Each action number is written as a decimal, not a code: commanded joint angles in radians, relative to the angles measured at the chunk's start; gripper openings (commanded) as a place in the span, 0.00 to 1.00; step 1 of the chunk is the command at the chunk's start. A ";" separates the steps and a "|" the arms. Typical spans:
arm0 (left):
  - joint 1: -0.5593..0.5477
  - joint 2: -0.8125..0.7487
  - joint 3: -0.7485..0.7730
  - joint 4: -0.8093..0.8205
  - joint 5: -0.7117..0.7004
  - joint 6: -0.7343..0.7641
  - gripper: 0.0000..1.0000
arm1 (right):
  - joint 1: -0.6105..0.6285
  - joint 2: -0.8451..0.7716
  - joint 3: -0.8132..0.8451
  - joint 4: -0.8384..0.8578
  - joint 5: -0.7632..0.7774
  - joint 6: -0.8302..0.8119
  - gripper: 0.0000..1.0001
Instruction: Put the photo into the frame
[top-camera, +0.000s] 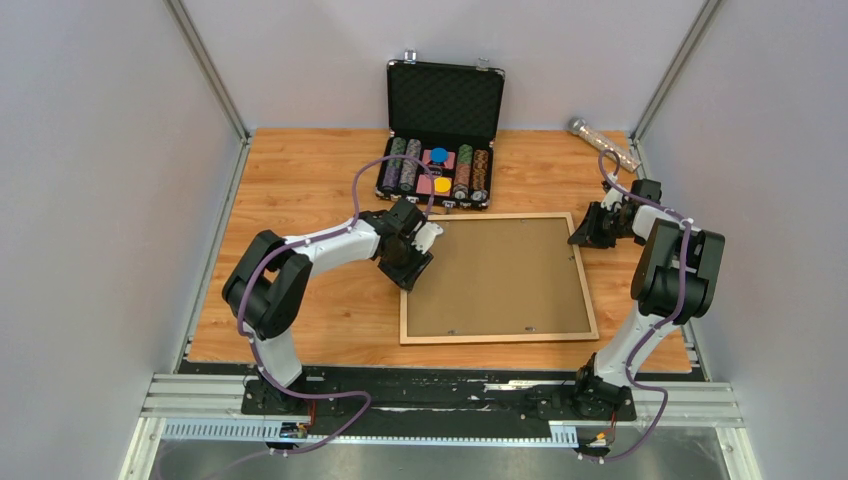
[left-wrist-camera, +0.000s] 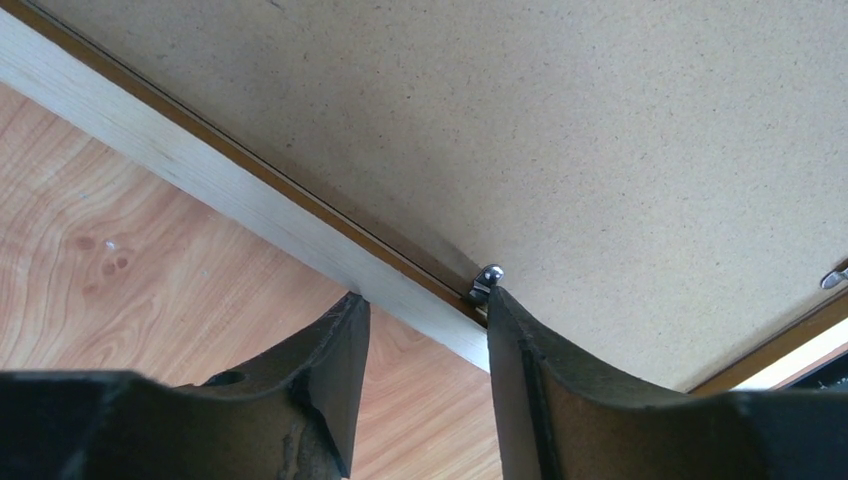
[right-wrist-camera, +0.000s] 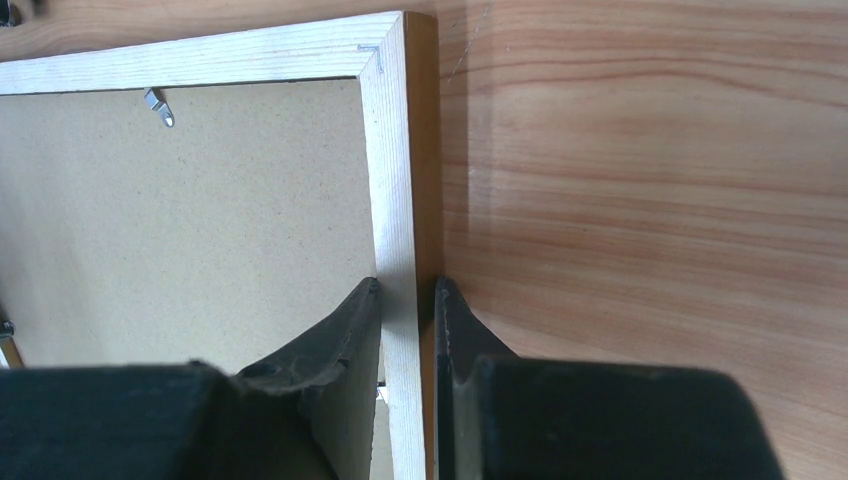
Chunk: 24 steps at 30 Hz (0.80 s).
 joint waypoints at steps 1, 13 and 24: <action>-0.008 -0.055 -0.010 -0.022 0.030 0.065 0.56 | -0.026 0.004 -0.014 -0.009 0.067 -0.008 0.00; -0.008 -0.053 -0.006 -0.037 0.164 0.090 0.79 | 0.007 -0.013 -0.008 -0.009 0.102 -0.011 0.09; -0.008 -0.080 -0.003 -0.029 0.155 0.098 0.87 | 0.062 0.002 0.012 -0.009 0.188 -0.027 0.14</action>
